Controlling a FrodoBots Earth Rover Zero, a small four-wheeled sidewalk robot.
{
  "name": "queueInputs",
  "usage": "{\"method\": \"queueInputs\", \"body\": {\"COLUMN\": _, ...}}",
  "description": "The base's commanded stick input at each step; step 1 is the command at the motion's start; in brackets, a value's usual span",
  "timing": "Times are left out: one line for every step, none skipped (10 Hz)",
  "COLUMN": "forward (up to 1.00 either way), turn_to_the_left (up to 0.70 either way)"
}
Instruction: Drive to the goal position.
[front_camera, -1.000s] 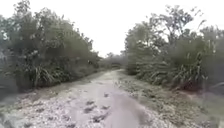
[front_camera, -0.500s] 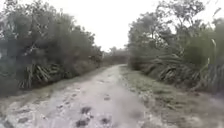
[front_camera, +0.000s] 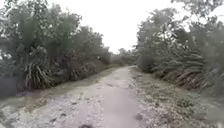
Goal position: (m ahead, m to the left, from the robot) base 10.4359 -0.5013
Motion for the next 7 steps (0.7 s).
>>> {"method": "queueInputs", "body": {"forward": 0.70, "turn_to_the_left": 0.00}}
{"method": "queueInputs", "body": {"forward": 0.70, "turn_to_the_left": 0.00}}
{"method": "queueInputs", "body": {"forward": 0.70, "turn_to_the_left": 0.00}}
{"method": "queueInputs", "body": {"forward": 0.70, "turn_to_the_left": 0.00}}
{"method": "queueInputs", "body": {"forward": 0.70, "turn_to_the_left": 0.00}}
{"method": "queueInputs", "body": {"forward": 0.70, "turn_to_the_left": 0.00}}
{"method": "queueInputs", "body": {"forward": 0.70, "turn_to_the_left": 0.00}}
